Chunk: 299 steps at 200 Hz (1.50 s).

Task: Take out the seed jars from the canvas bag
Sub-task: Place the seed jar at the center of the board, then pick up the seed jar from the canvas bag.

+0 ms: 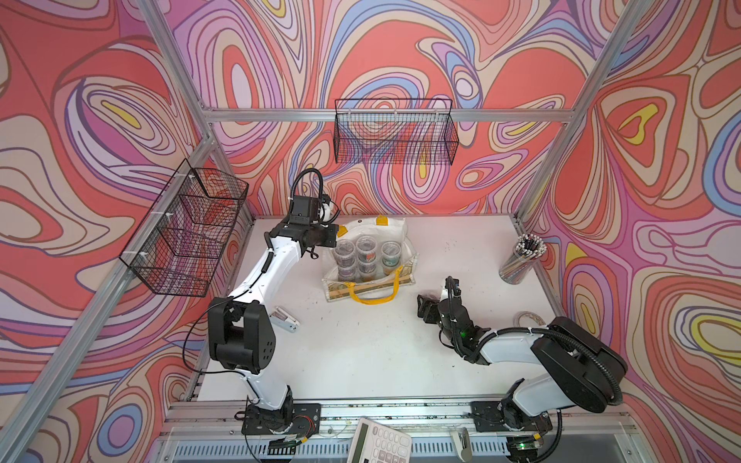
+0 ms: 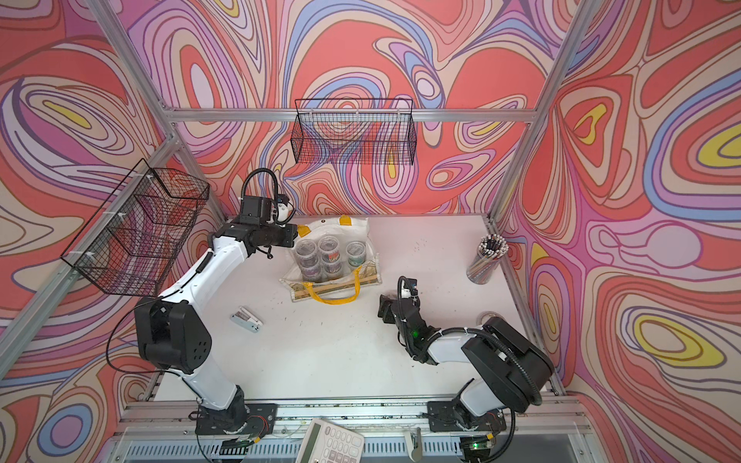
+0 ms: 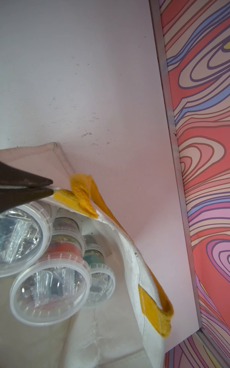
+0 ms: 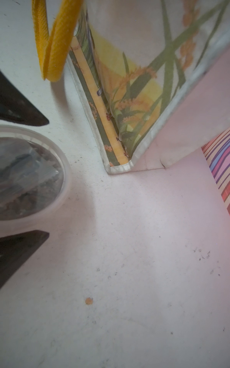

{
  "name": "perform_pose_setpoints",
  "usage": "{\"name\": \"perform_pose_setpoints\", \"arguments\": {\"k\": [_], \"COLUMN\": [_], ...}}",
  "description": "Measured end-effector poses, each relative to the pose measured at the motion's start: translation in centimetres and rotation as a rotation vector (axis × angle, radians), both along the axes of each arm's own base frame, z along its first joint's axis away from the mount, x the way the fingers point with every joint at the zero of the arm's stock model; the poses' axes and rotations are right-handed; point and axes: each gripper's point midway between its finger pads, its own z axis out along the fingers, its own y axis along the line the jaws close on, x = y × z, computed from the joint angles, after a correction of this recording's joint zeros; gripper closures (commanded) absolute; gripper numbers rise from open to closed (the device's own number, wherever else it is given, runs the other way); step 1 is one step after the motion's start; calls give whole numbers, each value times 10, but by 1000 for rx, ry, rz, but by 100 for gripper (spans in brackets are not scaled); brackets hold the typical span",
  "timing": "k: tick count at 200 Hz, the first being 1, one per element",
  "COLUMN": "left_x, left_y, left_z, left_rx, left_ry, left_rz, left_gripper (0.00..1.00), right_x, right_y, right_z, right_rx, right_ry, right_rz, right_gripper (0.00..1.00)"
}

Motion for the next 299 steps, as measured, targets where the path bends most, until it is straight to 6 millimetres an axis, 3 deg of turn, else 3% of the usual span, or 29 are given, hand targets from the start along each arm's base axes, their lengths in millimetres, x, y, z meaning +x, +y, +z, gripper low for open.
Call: {"name": "perform_pose_setpoints", "arguments": {"k": [31, 85, 111, 140, 174, 226, 270, 299], "left_x": [-1, -3, -3, -4, -5, -5, -5, -5], "left_y": [0, 0, 0, 0, 0, 0, 0, 0], "left_z": [-1, -2, -2, -2, -2, -2, -2, -2], "left_rx": [-3, -4, -5, -6, -6, -8, -8, -8], "left_ry": [4, 7, 8, 9, 9, 9, 10, 9], "left_rz": [4, 4, 4, 2, 2, 0, -1, -1], "left_gripper": [100, 100, 100, 100, 100, 100, 100, 100], "right_x": [0, 15, 20, 25, 42, 65, 89, 97], "right_y": [-3, 7, 24, 54, 94, 148, 175, 183], "right_z": [31, 147, 189, 212, 217, 203, 170, 142], "right_rx": [5, 17, 1, -18, -54, -105, -155, -193], "right_ry": [-38, -170, -178, -149, -85, -3, 67, 122], "right_rz": [-5, 10, 39, 103, 195, 319, 346, 347], "right_gripper": [2, 2, 2, 4, 7, 9, 10, 11]}}
